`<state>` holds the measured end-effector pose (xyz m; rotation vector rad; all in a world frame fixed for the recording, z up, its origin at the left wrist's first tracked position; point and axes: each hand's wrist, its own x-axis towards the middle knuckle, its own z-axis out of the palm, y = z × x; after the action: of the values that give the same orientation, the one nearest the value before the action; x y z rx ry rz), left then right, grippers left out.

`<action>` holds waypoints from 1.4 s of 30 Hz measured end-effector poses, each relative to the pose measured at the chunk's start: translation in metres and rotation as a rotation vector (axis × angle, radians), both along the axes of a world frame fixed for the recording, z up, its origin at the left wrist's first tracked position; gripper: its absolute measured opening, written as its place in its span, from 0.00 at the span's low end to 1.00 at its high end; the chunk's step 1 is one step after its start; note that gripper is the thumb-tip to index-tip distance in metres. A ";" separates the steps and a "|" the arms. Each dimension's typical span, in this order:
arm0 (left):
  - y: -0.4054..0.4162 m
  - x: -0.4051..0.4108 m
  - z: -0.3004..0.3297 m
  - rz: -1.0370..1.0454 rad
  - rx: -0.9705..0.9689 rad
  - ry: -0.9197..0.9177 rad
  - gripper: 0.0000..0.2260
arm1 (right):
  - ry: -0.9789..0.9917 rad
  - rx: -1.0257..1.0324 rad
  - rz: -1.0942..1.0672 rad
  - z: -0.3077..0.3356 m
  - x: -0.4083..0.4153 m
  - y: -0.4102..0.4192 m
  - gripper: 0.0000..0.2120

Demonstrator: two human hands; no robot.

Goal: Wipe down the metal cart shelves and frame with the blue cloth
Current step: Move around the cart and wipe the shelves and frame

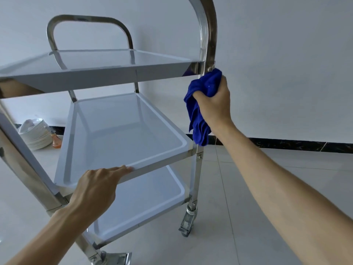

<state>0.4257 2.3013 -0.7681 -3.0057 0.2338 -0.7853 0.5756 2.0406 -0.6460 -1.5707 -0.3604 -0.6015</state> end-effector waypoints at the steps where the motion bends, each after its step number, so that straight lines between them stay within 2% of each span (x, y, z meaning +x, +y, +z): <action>1: 0.000 0.000 0.001 -0.004 0.001 0.007 0.28 | 0.003 -0.001 0.009 -0.007 -0.001 0.000 0.20; 8: -0.001 0.000 0.004 -0.005 0.033 0.019 0.29 | 0.190 -0.092 0.099 -0.130 -0.011 -0.013 0.25; 13: 0.000 -0.003 0.005 0.017 0.025 0.043 0.27 | 0.285 -0.131 0.124 -0.182 -0.019 -0.014 0.31; 20: -0.002 -0.005 0.006 0.027 0.014 0.036 0.25 | 0.309 -0.007 -0.043 -0.206 -0.020 0.006 0.29; 29: -0.004 -0.006 0.005 0.037 0.046 0.048 0.23 | 0.567 -0.203 -0.045 -0.274 -0.025 -0.001 0.23; 38: -0.009 -0.013 0.015 0.073 0.077 0.081 0.28 | 0.594 -0.256 0.036 -0.266 -0.035 -0.016 0.17; 42: -0.008 -0.022 0.020 0.066 0.027 0.120 0.25 | 0.601 -0.256 0.056 -0.264 -0.055 -0.025 0.18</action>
<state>0.4034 2.2938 -0.7483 -3.0205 0.1451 -0.5921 0.5202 2.0160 -0.9100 -1.8924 -0.0237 -0.0211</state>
